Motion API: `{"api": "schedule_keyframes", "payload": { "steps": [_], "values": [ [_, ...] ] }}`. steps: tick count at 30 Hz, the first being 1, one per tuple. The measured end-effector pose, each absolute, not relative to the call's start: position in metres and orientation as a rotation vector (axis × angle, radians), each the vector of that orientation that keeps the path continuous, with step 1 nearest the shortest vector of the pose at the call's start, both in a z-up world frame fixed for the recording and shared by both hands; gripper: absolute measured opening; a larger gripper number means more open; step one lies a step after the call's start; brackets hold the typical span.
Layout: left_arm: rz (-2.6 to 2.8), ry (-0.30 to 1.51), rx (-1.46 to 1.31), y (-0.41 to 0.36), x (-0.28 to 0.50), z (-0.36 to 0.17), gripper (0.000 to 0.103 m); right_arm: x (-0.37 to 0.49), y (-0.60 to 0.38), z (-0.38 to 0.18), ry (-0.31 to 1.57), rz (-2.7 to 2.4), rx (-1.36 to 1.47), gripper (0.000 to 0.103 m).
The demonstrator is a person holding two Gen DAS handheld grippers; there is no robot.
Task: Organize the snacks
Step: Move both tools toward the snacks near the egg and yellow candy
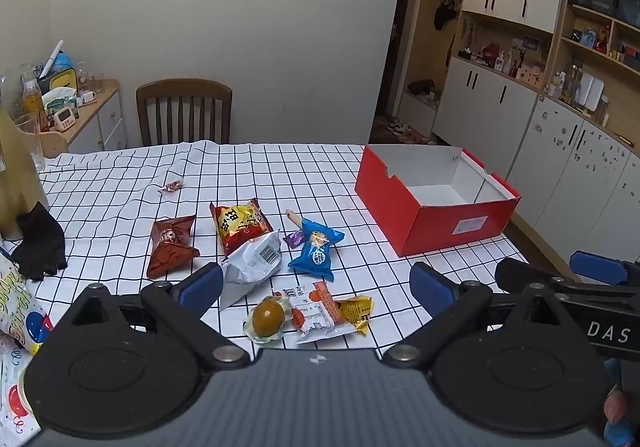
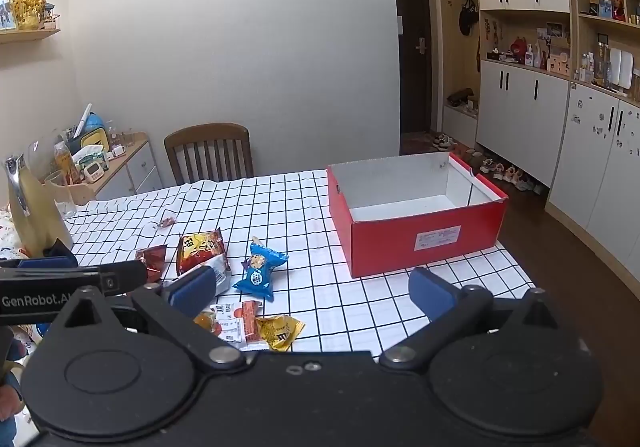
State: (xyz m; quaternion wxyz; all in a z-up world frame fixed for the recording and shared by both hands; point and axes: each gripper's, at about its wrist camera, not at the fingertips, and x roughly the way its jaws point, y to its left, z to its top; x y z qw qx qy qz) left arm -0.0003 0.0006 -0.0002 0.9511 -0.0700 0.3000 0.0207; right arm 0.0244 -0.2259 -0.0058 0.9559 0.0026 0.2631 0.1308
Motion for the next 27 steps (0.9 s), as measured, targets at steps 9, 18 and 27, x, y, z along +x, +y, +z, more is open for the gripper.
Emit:
{"api": "schedule_keyframes", "payload": {
  "steps": [9,18,27],
  "values": [
    [0.037,0.609,-0.146,0.0018,-0.0017,0.001,0.1,0.0234,-0.223,-0.0059,0.536,0.258,0.002,0.103],
    [0.039,0.587,-0.142,0.0016,-0.0026,0.0013,0.1,0.0201,-0.2201,-0.0031,0.52,0.253,-0.003,0.103],
    [0.046,0.56,-0.146,0.0038,-0.0037,0.0019,0.1,0.0213,-0.2161,-0.0017,0.508,0.261,-0.007,0.103]
  ]
}}
